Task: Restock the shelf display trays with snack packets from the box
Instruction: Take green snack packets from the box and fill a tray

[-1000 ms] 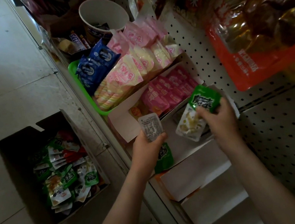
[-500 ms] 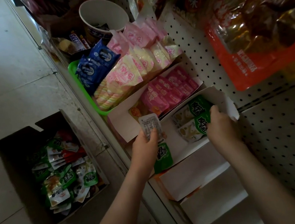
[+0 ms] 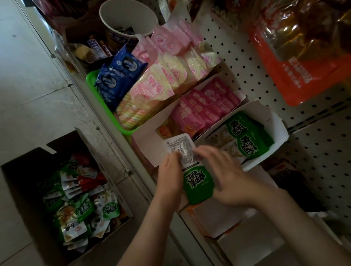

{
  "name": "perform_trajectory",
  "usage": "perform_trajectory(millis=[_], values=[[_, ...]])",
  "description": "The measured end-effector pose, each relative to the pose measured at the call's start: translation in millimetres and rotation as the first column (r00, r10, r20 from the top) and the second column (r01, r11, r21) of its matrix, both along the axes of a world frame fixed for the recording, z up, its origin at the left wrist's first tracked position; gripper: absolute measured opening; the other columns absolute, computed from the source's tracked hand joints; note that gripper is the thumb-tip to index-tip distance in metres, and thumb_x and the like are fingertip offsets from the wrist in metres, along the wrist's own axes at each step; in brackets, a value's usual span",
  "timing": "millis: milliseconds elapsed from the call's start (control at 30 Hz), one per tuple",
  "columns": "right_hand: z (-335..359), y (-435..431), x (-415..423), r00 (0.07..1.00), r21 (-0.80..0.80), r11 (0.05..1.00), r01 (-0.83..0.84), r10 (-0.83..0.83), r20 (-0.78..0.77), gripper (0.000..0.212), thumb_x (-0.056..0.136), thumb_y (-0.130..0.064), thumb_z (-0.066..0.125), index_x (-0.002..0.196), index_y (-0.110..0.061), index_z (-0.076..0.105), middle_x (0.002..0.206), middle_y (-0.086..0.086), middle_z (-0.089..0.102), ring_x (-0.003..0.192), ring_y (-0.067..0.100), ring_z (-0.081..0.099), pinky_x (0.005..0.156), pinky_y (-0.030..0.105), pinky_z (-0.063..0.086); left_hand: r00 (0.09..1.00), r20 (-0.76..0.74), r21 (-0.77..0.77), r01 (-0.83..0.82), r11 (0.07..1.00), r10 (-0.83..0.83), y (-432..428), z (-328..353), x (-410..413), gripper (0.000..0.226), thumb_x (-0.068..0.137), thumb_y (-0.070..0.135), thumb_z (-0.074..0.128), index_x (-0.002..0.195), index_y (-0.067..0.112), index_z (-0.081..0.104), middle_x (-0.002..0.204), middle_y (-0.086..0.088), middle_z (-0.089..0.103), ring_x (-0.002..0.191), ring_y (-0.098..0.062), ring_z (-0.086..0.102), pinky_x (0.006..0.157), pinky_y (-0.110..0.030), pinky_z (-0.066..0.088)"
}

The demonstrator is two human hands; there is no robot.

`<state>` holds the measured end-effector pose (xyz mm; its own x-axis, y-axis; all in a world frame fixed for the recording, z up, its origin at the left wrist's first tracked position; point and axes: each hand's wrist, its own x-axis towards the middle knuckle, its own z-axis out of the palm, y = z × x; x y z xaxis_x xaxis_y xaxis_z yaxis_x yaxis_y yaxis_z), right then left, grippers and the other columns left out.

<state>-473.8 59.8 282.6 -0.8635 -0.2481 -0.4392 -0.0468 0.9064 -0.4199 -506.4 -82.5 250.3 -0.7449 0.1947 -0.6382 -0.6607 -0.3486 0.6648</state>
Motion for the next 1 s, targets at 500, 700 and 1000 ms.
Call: perform_trajectory(millis=[500,700,1000], values=[[20.7,29.3,-3.1,0.742,-0.190,0.809,0.556,-0.586,-0.324,0.027,0.097,-0.017,0.051,0.112,0.004,0.059,0.097,0.011,0.057,0.091,0.023,0.053,0.077,0.026,0.039,0.686,-0.351,-0.653,0.308,0.692,-0.637,10.2,-19.4,11.7,0.032,0.104,0.032,0.035,0.095,0.012,0.058,0.093,-0.003,0.062,0.089,-0.017,0.059,0.085,-0.035,0.049],[22.5,43.8,0.2,0.883,0.256,0.861,0.439,-0.360,-0.301,0.021,0.098,-0.026,0.048,0.085,-0.010,0.053,0.079,0.007,0.055,0.083,0.029,0.054,0.081,0.036,0.034,0.287,-0.148,-0.972,0.133,0.192,-0.946,24.1,-27.8,37.4,0.035,0.095,0.009,0.042,0.128,0.020,0.047,0.122,0.001,0.055,0.108,-0.018,0.054,0.090,-0.030,0.046],[4.8,27.5,-43.4,0.790,0.394,0.685,0.612,-0.519,-0.326,0.013,0.097,-0.013,0.046,0.102,-0.011,0.058,0.088,0.003,0.054,0.095,0.024,0.037,0.093,0.034,0.028,0.485,-0.112,-0.919,0.281,0.276,-0.867,40.0,-14.6,15.0,0.031,0.098,0.013,0.042,0.129,0.014,0.045,0.126,-0.006,0.053,0.110,-0.024,0.055,0.088,-0.036,0.048]])
